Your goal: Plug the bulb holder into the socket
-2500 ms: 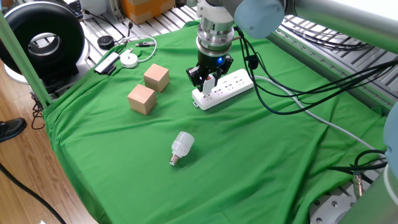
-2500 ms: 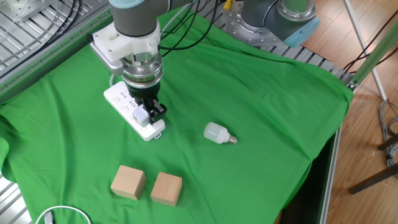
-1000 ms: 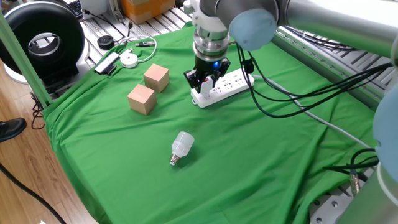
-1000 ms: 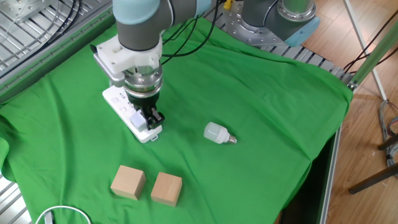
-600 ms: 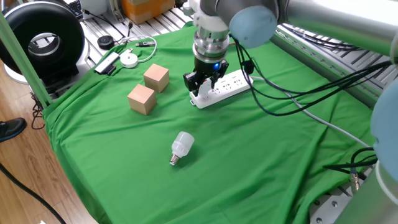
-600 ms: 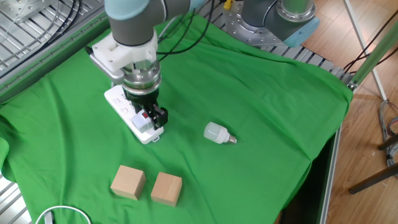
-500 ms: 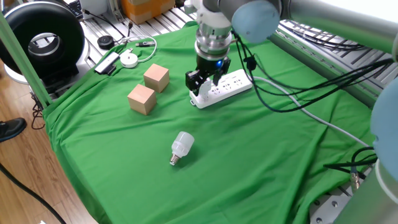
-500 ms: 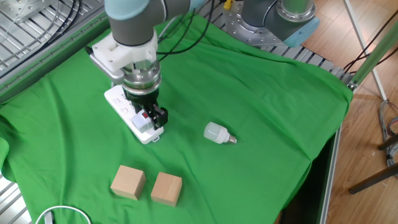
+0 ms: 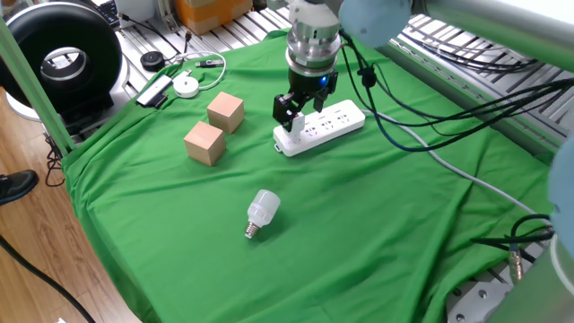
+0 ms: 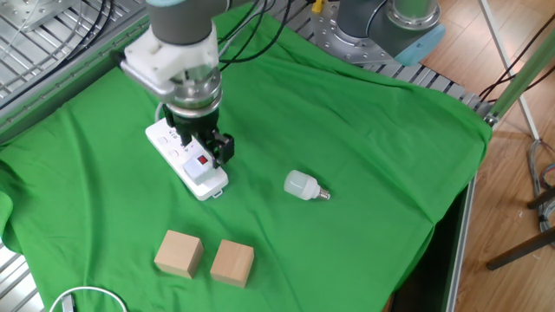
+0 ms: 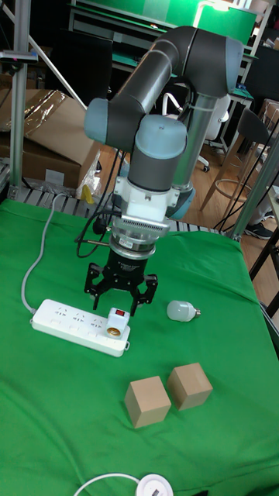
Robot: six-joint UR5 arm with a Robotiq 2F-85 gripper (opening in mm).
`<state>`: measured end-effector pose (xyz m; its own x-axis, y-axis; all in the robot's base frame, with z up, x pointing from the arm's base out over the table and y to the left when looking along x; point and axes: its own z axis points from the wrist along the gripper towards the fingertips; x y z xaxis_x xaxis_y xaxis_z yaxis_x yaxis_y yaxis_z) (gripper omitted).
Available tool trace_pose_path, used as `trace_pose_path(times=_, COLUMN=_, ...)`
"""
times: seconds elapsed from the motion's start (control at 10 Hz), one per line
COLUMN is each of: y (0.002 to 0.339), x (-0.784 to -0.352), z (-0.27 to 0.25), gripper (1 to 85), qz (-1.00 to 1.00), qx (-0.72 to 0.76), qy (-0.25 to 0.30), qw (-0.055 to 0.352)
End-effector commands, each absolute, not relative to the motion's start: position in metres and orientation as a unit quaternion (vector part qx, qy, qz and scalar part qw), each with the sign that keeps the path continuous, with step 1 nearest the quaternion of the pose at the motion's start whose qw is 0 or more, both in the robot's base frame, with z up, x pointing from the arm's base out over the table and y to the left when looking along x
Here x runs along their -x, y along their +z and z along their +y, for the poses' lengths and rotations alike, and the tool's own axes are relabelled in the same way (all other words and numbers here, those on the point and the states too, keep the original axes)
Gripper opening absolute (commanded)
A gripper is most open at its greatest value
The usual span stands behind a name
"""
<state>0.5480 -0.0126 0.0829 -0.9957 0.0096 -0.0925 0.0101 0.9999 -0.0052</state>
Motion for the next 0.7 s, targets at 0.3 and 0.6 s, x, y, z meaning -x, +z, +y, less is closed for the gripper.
trace_pose_path(times=0.3, y=0.129, x=-0.516, z=0.017, gripper=1.0, qz=0.995, qx=-0.056, qy=0.028, qw=0.075)
trace_pose_path(times=0.6, y=0.121, x=-0.523, z=0.0, gripper=1.0, qz=0.997, qx=-0.035, qy=-0.002, qw=0.067)
